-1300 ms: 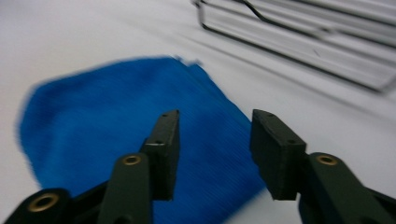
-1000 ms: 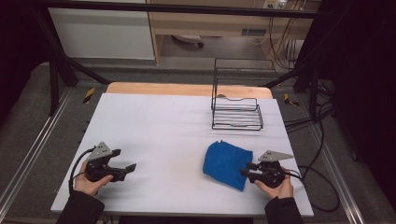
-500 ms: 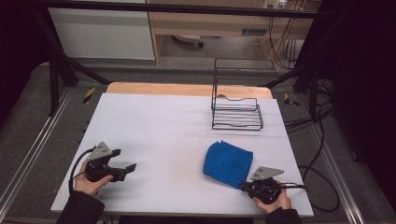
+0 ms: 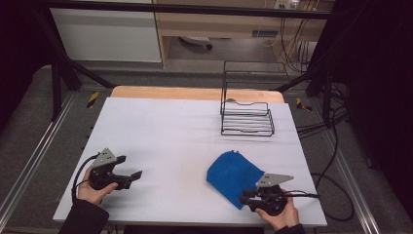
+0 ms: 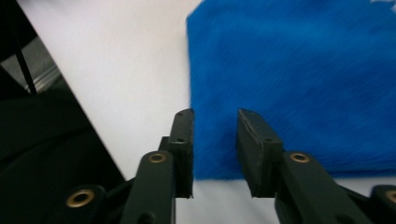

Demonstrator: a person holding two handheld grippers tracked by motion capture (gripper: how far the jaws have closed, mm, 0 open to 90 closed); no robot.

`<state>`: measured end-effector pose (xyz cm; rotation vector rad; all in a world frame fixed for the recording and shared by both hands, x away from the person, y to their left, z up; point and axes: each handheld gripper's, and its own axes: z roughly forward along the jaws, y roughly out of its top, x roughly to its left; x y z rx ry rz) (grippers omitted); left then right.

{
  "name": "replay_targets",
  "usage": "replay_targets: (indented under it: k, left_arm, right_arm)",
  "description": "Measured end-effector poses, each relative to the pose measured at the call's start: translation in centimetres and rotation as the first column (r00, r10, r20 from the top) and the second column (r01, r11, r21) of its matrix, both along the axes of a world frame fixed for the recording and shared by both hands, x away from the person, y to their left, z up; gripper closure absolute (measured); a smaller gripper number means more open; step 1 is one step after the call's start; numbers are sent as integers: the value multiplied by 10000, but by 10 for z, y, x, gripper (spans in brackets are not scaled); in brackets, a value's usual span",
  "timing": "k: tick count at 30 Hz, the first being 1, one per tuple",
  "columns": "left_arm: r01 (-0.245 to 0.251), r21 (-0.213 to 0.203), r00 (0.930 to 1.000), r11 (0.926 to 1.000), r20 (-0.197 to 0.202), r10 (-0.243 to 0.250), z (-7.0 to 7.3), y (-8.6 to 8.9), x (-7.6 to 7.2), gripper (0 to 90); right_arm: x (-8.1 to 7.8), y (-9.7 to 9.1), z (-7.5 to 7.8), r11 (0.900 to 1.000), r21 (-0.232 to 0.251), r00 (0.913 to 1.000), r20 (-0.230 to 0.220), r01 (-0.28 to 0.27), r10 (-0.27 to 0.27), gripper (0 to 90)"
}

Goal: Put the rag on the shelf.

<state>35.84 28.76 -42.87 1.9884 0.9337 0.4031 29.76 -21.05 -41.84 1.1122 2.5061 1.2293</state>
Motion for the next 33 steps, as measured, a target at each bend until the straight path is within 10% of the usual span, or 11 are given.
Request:
replay_targets:
  k: [3, 11, 24, 33]
  left_arm:
    - [38, 24, 10000, 10000, 12, -38, 0, -1, 0, 101]
    - [1, -41, 10000, 10000, 3, -1, 0, 0, 0, 101]
    - [59, -7, 10000, 10000, 11, -59, 0, -1, 0, 101]
    - [41, 5, 10000, 10000, 3, -41, 0, -1, 0, 101]
  right_arm:
    - [28, -18, 8, 9930, -469, 9870, 1244, 1081, -1016, 516]
    - [78, -51, -22, 9735, -930, 9779, 264, 2090, -2074, 522]
    - [68, -53, -30, 9732, -438, 9680, -1022, 2256, -2290, 830]
    - [39, -59, -10, 9683, -626, 9635, -1026, 2419, -2473, 853]
